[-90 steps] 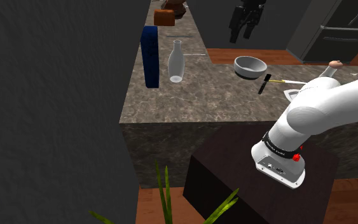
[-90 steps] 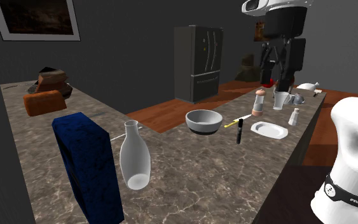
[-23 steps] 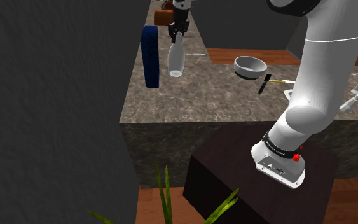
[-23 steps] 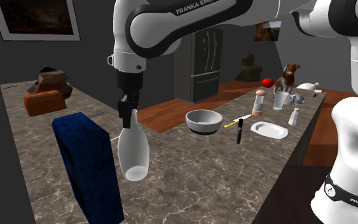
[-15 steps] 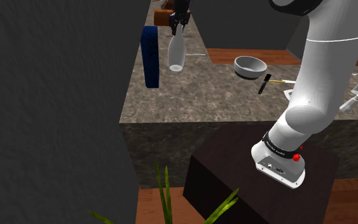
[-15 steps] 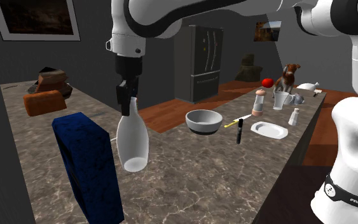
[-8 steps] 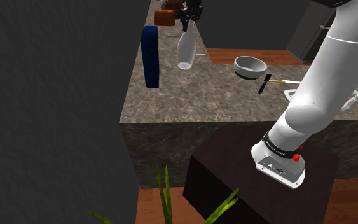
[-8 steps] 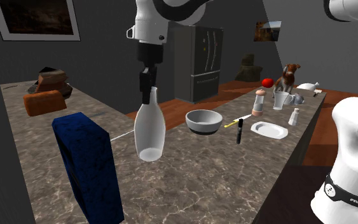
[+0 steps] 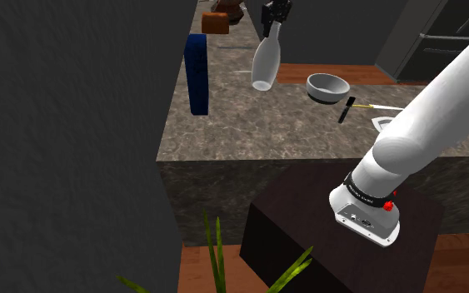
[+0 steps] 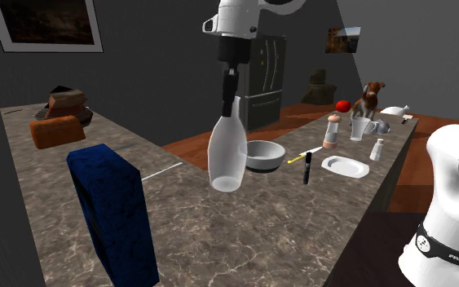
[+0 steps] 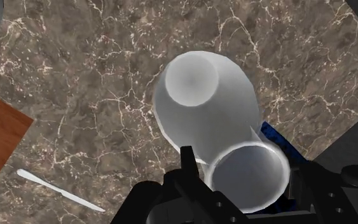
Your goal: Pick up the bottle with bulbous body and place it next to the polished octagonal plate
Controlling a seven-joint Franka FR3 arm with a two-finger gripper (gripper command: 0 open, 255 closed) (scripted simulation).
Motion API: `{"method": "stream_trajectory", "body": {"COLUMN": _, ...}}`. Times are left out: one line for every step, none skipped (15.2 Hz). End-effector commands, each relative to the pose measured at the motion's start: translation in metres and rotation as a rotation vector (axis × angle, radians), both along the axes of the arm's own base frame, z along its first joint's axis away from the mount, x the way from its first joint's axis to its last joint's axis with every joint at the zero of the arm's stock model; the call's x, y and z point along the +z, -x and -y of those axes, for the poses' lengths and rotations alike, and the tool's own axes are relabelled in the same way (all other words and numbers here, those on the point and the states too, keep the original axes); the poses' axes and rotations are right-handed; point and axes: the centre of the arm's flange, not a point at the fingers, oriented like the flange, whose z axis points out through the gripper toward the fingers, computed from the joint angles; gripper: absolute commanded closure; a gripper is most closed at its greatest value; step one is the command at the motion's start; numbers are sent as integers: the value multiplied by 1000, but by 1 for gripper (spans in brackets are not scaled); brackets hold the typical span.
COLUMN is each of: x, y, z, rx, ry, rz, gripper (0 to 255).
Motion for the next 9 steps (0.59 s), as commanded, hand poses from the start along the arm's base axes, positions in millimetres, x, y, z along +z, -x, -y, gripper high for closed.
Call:
{"method": "stream_trajectory", "body": {"x": 9, "y": 25, "z": 6, "rx": 0, "ry": -1, "rz": 0, "gripper": 255}}
{"method": "stream_trajectory", "body": {"x": 13, "y": 37, "z": 9, "rx": 0, "ry": -1, "rz": 0, "gripper": 255}}
{"method": "stream_trajectory", "body": {"x": 18, "y": 49, "z": 13, "rx": 0, "ry": -1, "rz": 0, "gripper": 255}}
{"method": "stream_trajectory", "body": {"x": 22, "y": 61, "z": 16, "rx": 0, "ry": -1, "rz": 0, "gripper": 255}}
{"method": "stream_trajectory", "body": {"x": 27, "y": 73, "z": 19, "rx": 0, "ry": -1, "rz": 0, "gripper": 255}}
{"method": "stream_trajectory", "body": {"x": 31, "y": 85, "z": 22, "rx": 0, "ry": -1, "rz": 0, "gripper": 255}}
{"method": "stream_trajectory", "body": {"x": 36, "y": 97, "z": 26, "rx": 0, "ry": -1, "rz": 0, "gripper": 255}}
{"method": "stream_trajectory", "body": {"x": 40, "y": 109, "z": 29, "rx": 0, "ry": -1, "rz": 0, "gripper": 255}}
{"method": "stream_trajectory", "body": {"x": 45, "y": 121, "z": 32, "rx": 0, "ry": -1, "rz": 0, "gripper": 255}}
